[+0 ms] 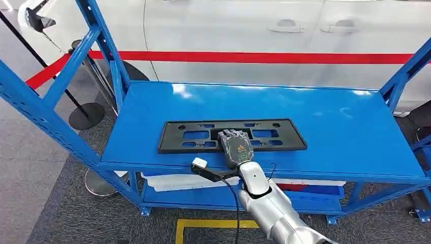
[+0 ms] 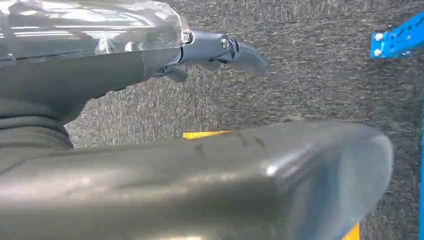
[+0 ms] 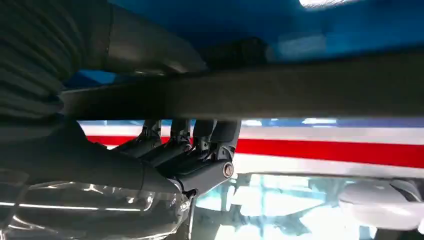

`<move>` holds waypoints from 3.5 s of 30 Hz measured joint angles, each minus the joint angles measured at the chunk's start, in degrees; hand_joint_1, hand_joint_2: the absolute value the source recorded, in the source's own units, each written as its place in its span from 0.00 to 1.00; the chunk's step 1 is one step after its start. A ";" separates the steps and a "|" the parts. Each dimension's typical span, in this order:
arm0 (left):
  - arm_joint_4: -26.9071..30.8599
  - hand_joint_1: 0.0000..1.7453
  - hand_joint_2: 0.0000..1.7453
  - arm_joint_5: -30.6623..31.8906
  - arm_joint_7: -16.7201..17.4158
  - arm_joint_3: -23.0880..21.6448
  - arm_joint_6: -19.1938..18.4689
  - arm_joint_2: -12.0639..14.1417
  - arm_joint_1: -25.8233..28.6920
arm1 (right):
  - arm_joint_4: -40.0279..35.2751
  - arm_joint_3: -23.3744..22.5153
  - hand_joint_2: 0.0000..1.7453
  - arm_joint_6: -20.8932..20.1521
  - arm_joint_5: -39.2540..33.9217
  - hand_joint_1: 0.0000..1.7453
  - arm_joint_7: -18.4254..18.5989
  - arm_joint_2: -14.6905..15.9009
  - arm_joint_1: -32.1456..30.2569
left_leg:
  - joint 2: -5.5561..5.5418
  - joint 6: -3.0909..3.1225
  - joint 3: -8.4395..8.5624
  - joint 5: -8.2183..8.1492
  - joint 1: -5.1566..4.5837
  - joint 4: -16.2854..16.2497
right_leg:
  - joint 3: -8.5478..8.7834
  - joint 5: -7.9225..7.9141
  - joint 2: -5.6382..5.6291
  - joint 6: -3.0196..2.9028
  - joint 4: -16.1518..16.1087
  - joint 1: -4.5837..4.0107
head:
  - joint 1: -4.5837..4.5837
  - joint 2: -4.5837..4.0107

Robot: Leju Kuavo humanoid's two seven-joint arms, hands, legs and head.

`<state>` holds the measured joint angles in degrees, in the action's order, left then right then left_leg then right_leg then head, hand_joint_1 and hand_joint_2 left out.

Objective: Take the parts from the cabinet and place them on the table.

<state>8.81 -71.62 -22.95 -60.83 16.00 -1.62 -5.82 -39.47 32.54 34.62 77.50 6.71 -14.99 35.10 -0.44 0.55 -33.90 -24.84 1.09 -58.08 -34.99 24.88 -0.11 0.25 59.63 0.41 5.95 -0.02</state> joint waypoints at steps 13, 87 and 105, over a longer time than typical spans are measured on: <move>0.00 0.00 0.00 -0.90 0.04 -0.94 0.48 -0.02 0.13 | -8.14 -3.25 1.00 -0.26 -12.11 1.00 -6.94 0.17 -2.83 | 0.15 -2.39 -5.60 -4.68 -0.07 -12.96 | 1.13 0.57 -0.23 -2.22 -1.46 -0.28 | 0.02 0.00; -1.86 0.00 0.00 -17.27 0.72 2.73 11.58 0.37 1.79 | -81.70 -34.12 1.00 -48.83 -91.89 1.00 -46.34 3.34 -59.95 | 3.20 2.04 5.50 -1.46 -1.69 4.01 | -7.47 8.00 -0.38 1.17 14.71 0.49 | 0.02 0.00; -2.32 0.00 0.00 -17.84 0.52 3.52 11.37 -0.33 2.30 | -79.60 -30.90 1.00 -47.93 -91.54 1.00 -46.38 3.45 -58.04 | 0.52 -0.25 1.40 -8.63 -1.45 -12.98 | -2.86 -1.85 -3.07 -1.99 -0.45 -0.27 | 0.15 0.00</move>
<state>6.49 -89.46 -22.43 -57.31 27.36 -1.95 -3.52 -119.08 1.64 -13.31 -14.03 -39.67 -11.54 -22.95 0.08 0.30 -32.50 -33.47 -0.35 -71.06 -37.85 23.03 -3.18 -1.74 59.18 0.14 6.10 -0.02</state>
